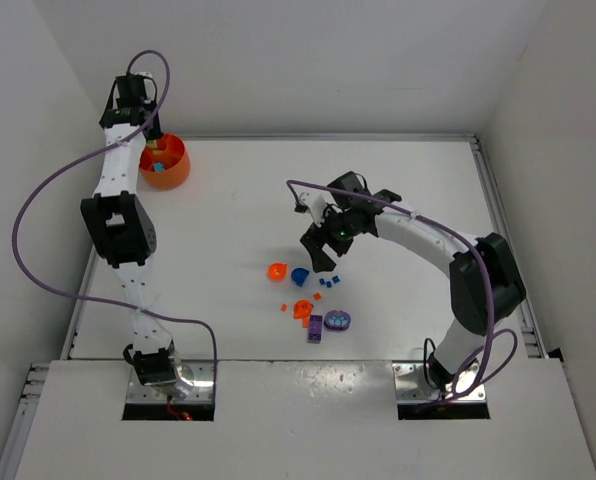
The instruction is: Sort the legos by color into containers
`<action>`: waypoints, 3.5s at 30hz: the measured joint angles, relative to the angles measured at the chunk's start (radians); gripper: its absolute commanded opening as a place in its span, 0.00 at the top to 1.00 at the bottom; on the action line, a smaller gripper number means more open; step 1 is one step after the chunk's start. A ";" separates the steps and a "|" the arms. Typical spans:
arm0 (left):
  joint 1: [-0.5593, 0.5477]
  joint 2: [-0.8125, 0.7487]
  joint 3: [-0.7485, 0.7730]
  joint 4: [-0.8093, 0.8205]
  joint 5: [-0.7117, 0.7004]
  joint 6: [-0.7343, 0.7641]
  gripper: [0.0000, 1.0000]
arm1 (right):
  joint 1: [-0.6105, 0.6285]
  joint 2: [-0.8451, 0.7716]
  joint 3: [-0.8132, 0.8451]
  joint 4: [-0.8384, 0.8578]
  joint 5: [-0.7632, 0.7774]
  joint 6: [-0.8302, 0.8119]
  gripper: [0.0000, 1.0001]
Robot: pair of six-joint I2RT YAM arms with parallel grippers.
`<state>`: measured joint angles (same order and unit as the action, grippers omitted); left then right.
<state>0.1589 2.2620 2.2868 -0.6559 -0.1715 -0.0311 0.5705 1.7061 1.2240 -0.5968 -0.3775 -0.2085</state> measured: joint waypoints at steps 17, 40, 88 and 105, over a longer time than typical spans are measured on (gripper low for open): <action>0.000 0.104 0.024 0.016 0.044 -0.010 0.40 | -0.005 -0.011 -0.012 -0.009 0.003 -0.003 0.14; 0.006 -1.117 -0.915 0.098 0.629 -0.038 0.04 | 0.105 -0.292 -0.370 -0.280 -0.047 -0.356 0.07; -0.017 -1.156 -1.320 0.080 1.263 -0.293 0.23 | 0.213 -0.044 0.259 0.032 -0.031 -0.031 0.92; -0.117 -1.129 -1.345 0.156 1.275 -0.346 0.19 | 0.264 0.045 0.410 -0.010 -0.043 0.008 0.93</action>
<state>0.0422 1.1332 0.9421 -0.4995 1.1034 -0.3775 0.8341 1.7512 1.6341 -0.6067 -0.4202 -0.2008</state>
